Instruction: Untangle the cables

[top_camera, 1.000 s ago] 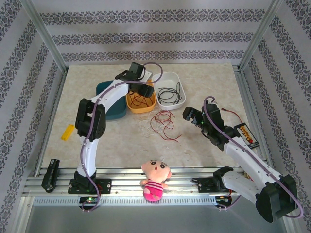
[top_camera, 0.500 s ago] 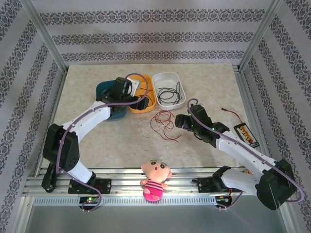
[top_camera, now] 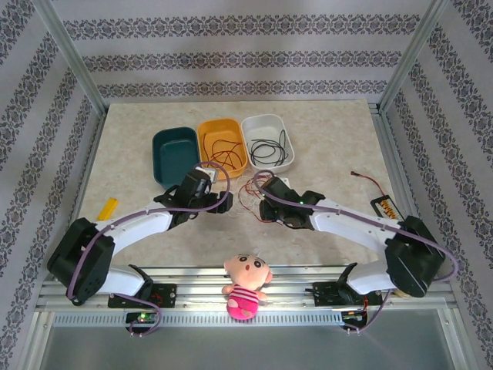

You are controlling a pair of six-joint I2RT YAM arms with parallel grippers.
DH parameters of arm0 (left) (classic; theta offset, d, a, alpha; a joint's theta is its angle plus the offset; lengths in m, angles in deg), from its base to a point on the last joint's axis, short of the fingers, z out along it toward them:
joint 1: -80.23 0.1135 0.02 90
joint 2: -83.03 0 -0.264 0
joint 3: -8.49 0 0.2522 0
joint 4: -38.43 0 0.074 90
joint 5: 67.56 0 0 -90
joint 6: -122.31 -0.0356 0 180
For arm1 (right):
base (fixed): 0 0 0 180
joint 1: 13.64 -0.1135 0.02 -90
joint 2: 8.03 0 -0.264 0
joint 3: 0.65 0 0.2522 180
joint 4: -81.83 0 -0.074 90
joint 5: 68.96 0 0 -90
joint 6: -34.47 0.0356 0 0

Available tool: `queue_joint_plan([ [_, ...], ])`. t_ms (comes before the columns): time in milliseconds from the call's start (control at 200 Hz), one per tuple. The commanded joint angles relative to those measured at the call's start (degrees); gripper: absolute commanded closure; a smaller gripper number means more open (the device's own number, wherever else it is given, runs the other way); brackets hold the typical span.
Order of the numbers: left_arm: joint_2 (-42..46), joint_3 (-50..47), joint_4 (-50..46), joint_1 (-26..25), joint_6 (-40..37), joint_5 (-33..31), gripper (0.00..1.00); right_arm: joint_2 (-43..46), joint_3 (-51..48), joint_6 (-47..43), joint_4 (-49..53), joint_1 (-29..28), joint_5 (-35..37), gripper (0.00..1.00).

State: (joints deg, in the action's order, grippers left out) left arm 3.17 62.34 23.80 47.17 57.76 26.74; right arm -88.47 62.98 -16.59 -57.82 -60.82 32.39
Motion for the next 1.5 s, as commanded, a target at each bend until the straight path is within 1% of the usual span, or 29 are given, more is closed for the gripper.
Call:
queue_joint_plan([
  [0, -2.54, 0.51, 5.23, -1.47, 3.26, -0.2, 0.15, -3.49, 3.44, -1.31, 1.4, -0.98, 0.05, 0.57],
  [160, -5.65, 1.26, 7.54, -1.57, 3.66, -0.12, 0.2, -7.39, 5.35, -2.38, 0.93, -0.9, -0.57, 0.63],
  [470, -9.84, 1.83, 9.04, -1.57, 4.13, 0.33, 0.25, -13.72, 7.62, -4.22, 0.31, -0.82, -0.48, 0.72],
  [899, -10.94, 1.97, 9.22, -1.57, 4.79, 0.72, 0.25, -19.9, 9.03, -4.88, -0.88, -0.5, -3.25, 0.73],
  [959, -11.12, 2.03, 9.21, -1.57, 4.87, 0.88, 0.25, -20.15, 8.96, -4.67, -0.9, -0.38, -3.43, 0.79],
  [989, -11.22, 2.02, 9.21, -1.57, 4.87, 0.9, 0.25, -20.08, 8.78, -4.5, -0.79, -0.29, -3.46, 0.85],
  [1089, -11.29, 1.99, 9.05, -1.57, 5.03, 0.81, 0.25, -18.4, 8.3, -4.04, 0.69, -0.12, -2.37, 1.0],
  [1159, -11.33, 1.98, 8.79, -1.57, 5.18, 0.88, 0.26, -15.98, 7.2, -3.42, 2.15, 0.06, -0.87, 1.0],
  [1294, -11.61, 2.19, 8.28, -1.55, 5.14, 1.51, 0.36, -8.81, 3.15, -1.65, 3.51, 1.54, 0.09, 1.0],
  [1414, -12.0, 2.6, 7.89, -1.57, 5.21, 1.76, 0.41, -1.82, 0.15, -0.47, 4.06, 3.19, 0.2, 1.0],
  [1494, -12.1, 2.53, 8.33, -1.57, 5.31, 1.97, 0.42, 2.3, -0.68, -0.32, 4.94, 4.44, 0.58, 1.0],
])
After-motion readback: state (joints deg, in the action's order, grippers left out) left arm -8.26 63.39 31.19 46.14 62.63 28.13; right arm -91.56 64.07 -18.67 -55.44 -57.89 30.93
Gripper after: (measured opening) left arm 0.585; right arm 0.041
